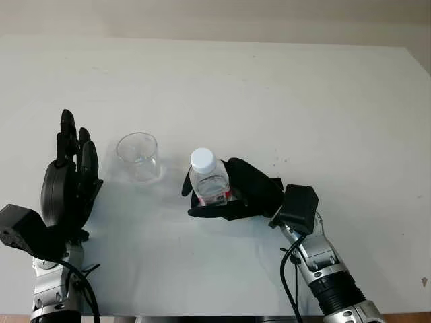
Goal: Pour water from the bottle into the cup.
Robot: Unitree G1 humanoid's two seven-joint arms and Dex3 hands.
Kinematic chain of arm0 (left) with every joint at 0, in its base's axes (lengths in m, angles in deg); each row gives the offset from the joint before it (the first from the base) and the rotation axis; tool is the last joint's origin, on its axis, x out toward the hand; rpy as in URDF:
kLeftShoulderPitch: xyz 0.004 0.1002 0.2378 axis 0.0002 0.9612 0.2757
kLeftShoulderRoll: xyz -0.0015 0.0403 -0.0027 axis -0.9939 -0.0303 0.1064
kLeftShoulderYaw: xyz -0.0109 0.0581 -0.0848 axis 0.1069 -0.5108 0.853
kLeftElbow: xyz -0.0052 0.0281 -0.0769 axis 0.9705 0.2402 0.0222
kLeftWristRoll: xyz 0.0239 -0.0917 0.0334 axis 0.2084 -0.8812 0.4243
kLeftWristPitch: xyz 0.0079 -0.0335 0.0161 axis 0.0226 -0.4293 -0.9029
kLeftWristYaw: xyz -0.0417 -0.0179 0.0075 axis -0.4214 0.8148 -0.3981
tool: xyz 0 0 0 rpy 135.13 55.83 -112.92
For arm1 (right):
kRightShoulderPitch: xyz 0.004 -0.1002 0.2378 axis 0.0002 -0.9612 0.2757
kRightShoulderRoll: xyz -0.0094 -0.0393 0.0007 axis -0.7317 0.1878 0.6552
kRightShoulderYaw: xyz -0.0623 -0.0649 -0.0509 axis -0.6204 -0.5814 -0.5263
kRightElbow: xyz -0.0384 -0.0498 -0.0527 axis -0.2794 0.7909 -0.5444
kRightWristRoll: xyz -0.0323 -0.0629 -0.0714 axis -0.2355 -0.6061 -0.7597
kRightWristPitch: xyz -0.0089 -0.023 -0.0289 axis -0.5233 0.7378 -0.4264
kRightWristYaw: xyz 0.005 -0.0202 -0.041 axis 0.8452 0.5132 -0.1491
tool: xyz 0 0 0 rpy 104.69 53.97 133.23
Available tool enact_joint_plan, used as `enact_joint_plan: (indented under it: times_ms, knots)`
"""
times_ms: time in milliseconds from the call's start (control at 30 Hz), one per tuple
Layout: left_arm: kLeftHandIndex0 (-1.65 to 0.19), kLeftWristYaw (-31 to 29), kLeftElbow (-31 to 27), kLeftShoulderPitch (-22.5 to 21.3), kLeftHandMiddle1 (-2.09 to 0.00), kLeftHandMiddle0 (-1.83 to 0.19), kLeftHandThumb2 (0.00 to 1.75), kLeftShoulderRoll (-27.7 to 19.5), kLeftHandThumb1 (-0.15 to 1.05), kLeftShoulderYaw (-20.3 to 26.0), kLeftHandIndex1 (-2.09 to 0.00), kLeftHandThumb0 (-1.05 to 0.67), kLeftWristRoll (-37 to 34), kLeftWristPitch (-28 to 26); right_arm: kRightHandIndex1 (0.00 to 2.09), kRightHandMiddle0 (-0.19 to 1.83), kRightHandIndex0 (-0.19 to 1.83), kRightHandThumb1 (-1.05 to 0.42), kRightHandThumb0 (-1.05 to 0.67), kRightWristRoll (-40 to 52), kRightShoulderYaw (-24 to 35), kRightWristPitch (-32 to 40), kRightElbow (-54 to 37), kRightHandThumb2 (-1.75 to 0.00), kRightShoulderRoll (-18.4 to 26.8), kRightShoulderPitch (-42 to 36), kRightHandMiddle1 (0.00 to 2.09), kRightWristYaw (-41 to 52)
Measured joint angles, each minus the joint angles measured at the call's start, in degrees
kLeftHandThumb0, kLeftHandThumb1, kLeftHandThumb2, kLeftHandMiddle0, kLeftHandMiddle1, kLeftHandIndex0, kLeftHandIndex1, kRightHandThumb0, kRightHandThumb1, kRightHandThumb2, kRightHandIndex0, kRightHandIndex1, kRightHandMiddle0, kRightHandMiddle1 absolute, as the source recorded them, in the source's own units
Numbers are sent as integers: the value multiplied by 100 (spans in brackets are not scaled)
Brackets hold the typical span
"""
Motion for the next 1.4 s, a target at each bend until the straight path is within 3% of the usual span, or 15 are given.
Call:
enact_joint_plan:
  times_ms: [200,467,600,767,1000,1233,1400]
  knots:
    - [19,-6,14,-11,0,19,53,-2,105,11,0,-74,5,25,209,133,176,-105,-44,-202,119,-88,353,-50,-27,281,209,-628]
    - [19,1,44,-61,0,19,53,6,105,8,0,-75,-6,24,209,123,170,-105,-39,-480,382,-3,1428,-56,-140,1842,209,-1504]
    - [19,12,48,-105,0,19,53,15,105,-6,-1,-74,-1,24,209,86,140,-105,-36,-926,361,-221,2378,-54,-197,2839,209,-2113]
    - [19,13,49,-149,0,19,54,19,105,-16,0,-74,-1,26,209,74,123,-105,-37,-1444,247,-432,3635,-47,-220,3846,209,-2754]
    - [19,16,58,-166,0,19,54,28,105,-17,0,-75,10,77,209,63,106,-105,-39,-2915,-613,-784,4832,-41,-140,4618,209,-4267]
    - [19,24,51,-163,0,19,53,29,105,-17,0,-75,24,91,209,59,105,-105,-43,-4051,-1477,-859,5283,-40,-33,5017,209,-5414]
    - [19,57,44,-161,0,19,54,32,105,-17,0,-74,34,91,209,67,107,-105,-45,-4651,-1972,-872,5466,-43,25,5253,209,-6054]
